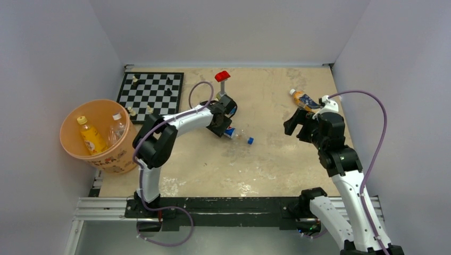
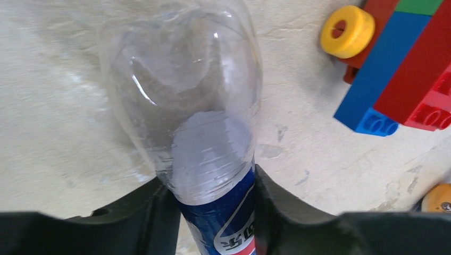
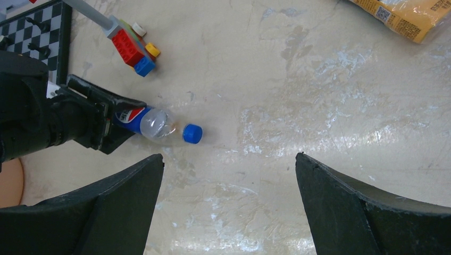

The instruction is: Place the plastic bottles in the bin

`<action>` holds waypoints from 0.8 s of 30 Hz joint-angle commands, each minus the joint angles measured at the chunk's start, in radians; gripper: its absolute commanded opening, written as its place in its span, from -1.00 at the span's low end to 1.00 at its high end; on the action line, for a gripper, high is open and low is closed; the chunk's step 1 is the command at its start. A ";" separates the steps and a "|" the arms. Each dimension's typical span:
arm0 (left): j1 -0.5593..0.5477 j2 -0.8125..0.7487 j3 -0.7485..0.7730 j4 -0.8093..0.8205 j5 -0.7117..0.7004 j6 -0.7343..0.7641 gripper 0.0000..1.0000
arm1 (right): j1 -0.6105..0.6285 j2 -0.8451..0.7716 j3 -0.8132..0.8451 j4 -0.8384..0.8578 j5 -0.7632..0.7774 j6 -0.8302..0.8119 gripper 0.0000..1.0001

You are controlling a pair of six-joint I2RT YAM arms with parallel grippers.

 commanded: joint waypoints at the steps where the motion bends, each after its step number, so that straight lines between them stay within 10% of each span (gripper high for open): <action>1: -0.004 -0.160 -0.087 -0.120 -0.066 0.036 -0.30 | -0.002 -0.017 0.032 0.010 0.005 -0.012 0.97; 7: 0.005 -0.513 -0.142 -0.250 -0.212 0.325 -0.35 | -0.002 -0.019 0.004 0.028 -0.012 0.006 0.97; 14: 0.145 -0.921 -0.122 -0.220 -0.528 1.017 -0.50 | -0.002 -0.017 -0.012 0.075 -0.057 0.032 0.97; 24: 0.455 -1.047 -0.058 0.119 -0.904 1.745 -0.64 | -0.003 -0.017 -0.012 0.087 -0.092 0.047 0.97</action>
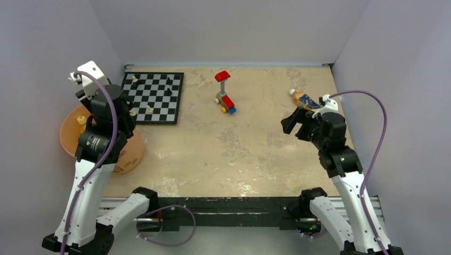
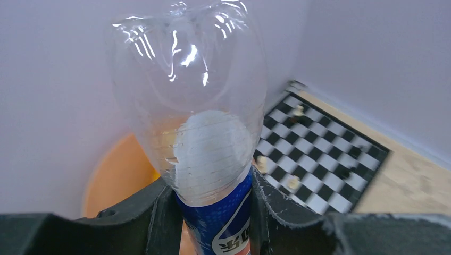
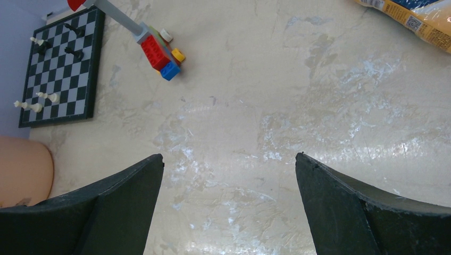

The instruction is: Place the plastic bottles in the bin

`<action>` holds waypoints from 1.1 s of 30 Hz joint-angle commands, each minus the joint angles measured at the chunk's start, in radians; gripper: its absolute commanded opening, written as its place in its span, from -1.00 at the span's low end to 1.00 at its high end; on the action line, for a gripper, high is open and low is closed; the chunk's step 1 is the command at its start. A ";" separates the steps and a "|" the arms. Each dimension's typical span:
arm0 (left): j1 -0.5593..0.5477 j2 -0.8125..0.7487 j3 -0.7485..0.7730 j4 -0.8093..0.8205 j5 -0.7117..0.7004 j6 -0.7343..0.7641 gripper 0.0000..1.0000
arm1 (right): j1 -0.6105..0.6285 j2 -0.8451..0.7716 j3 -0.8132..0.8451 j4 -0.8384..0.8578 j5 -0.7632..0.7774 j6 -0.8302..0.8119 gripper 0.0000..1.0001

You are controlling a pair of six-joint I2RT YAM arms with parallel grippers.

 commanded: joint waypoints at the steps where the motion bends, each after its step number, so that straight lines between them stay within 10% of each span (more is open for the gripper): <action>1: 0.107 0.039 0.004 0.204 -0.204 0.399 -0.64 | -0.002 -0.010 -0.006 0.036 -0.027 0.018 0.97; 13: 0.304 0.067 -0.129 0.461 -0.217 0.471 -0.45 | -0.002 -0.048 -0.008 -0.004 0.007 -0.010 0.97; 18: 0.322 0.061 -0.142 0.454 -0.226 0.447 0.74 | -0.002 -0.046 -0.019 -0.002 0.008 -0.012 0.97; 28: 0.298 0.082 0.114 -0.081 -0.002 0.096 1.00 | -0.002 -0.025 -0.028 0.028 -0.009 -0.004 0.97; 33: 0.011 0.239 0.294 -0.407 0.099 -0.183 1.00 | -0.002 0.000 -0.015 0.050 -0.012 -0.008 0.97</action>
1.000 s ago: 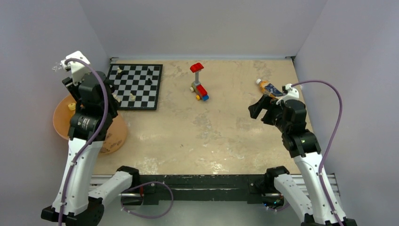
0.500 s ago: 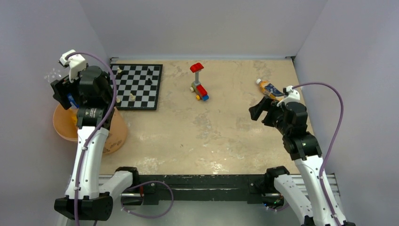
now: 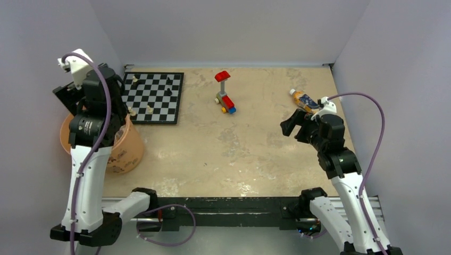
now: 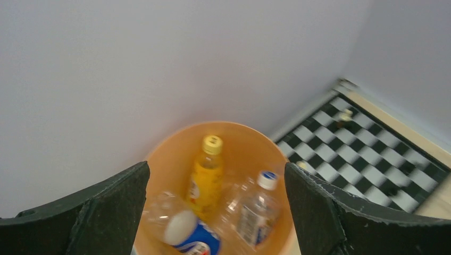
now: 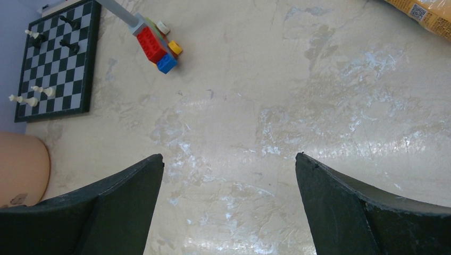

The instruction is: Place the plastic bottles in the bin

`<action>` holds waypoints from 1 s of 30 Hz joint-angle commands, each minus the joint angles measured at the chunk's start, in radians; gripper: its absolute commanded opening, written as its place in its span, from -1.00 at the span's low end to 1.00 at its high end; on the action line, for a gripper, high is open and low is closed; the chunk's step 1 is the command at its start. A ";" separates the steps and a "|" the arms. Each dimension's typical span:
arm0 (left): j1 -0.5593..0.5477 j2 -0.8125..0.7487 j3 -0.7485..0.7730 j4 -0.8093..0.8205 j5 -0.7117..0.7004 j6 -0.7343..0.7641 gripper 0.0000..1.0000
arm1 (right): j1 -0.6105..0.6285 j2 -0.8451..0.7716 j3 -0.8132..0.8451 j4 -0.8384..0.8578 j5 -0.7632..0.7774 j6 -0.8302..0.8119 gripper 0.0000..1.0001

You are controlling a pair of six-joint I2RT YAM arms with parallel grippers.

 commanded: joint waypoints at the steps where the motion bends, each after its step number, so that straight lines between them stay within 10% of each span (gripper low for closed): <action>1: -0.259 0.131 0.111 -0.308 0.147 -0.301 1.00 | -0.002 0.024 0.025 0.051 -0.001 -0.008 0.97; 18: -0.618 0.381 -0.054 -0.230 0.550 -0.644 1.00 | -0.070 0.253 0.170 -0.008 0.275 0.111 0.97; 30: -0.621 0.252 -0.231 -0.196 0.566 -0.630 1.00 | -0.127 0.944 0.632 0.076 0.457 -0.656 0.89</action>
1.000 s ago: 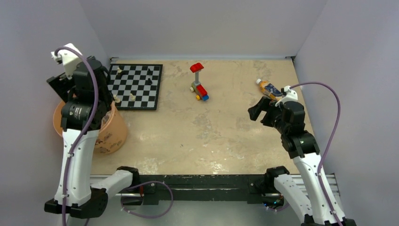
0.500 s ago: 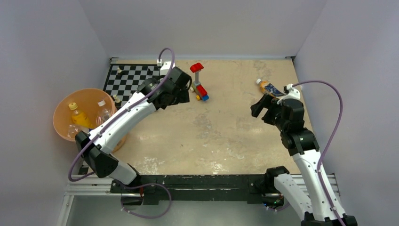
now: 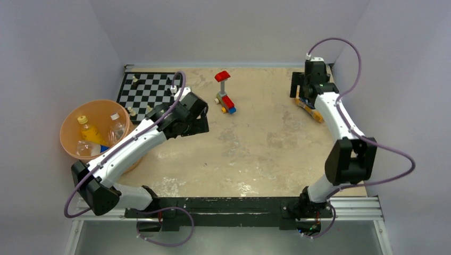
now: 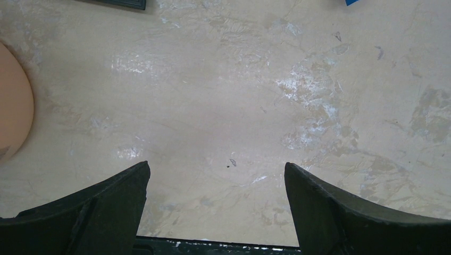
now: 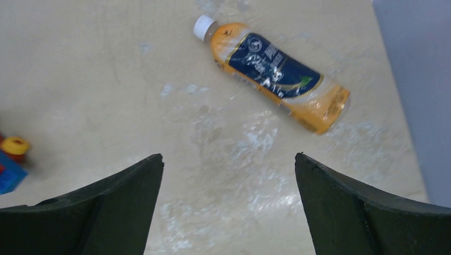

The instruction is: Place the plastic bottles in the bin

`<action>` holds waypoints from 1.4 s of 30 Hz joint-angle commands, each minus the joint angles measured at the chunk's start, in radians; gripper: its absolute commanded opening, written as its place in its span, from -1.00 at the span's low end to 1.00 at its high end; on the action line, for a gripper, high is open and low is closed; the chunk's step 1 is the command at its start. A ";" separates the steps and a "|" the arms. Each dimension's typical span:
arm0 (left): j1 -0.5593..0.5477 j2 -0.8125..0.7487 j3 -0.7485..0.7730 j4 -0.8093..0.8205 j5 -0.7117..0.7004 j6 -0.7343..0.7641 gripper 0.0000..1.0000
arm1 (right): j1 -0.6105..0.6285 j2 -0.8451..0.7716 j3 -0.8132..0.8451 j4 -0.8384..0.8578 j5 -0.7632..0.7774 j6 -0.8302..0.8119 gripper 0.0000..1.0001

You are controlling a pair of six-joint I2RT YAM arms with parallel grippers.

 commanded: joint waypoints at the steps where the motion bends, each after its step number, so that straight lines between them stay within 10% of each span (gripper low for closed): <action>1: -0.001 -0.031 -0.010 0.033 -0.011 -0.007 1.00 | -0.011 0.157 0.137 0.042 0.133 -0.398 0.89; 27: 0.006 0.244 0.110 0.049 0.051 0.098 1.00 | -0.122 0.634 0.346 -0.023 0.005 -0.634 0.83; 34: 0.024 0.254 0.138 0.042 0.055 0.102 1.00 | -0.125 0.594 0.343 -0.024 -0.021 -0.584 0.08; 42: 0.062 0.185 0.126 0.067 0.167 0.081 1.00 | -0.112 0.336 0.289 -0.014 -0.271 -0.410 -0.18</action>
